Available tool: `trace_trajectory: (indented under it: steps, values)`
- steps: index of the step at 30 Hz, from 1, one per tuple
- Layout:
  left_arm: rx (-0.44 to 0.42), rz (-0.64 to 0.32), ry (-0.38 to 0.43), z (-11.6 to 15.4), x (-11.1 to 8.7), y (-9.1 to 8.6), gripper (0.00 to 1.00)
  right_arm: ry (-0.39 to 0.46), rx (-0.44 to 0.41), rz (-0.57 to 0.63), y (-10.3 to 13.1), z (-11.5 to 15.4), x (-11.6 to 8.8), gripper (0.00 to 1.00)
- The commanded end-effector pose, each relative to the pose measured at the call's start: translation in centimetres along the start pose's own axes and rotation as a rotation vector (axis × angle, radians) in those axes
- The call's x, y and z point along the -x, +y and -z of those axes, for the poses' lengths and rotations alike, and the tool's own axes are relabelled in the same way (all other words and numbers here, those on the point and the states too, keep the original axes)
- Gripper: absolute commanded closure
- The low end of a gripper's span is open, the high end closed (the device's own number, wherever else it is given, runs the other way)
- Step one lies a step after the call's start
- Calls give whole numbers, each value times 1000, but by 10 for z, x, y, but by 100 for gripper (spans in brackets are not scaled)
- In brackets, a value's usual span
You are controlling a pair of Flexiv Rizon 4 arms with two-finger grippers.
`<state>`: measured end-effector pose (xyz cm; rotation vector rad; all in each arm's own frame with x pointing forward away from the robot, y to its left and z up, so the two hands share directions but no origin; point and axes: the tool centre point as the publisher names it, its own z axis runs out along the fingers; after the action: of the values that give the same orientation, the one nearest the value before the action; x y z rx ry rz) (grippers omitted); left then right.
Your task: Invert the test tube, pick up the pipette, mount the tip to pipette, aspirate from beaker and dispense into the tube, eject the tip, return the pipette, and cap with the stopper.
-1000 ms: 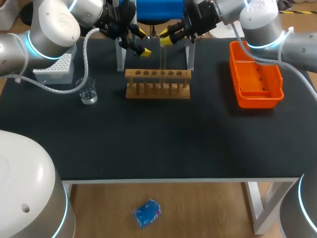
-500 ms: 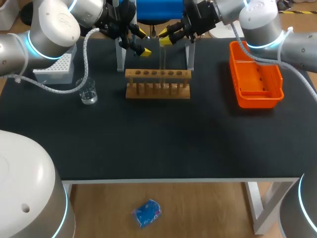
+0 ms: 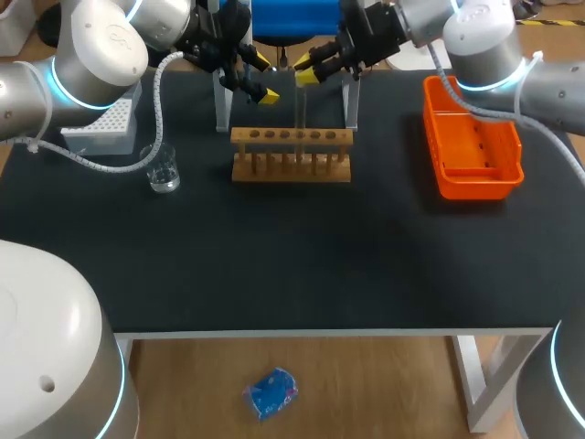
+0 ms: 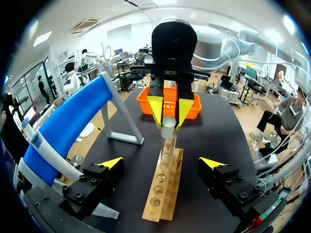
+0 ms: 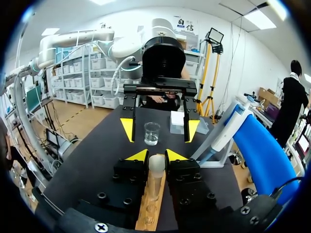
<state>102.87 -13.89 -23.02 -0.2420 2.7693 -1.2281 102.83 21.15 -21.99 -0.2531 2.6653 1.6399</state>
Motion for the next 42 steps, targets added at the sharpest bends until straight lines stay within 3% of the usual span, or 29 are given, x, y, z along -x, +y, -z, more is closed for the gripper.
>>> trace_trajectory:
  steps: [1,42]
  values:
    - [-1,-1,2,-1,1,0,0,-1,-1,4,1,1,0,100]
    - [-1,-1,2,-1,1,0,0,12,-16,-28,-12,-3,-4,100]
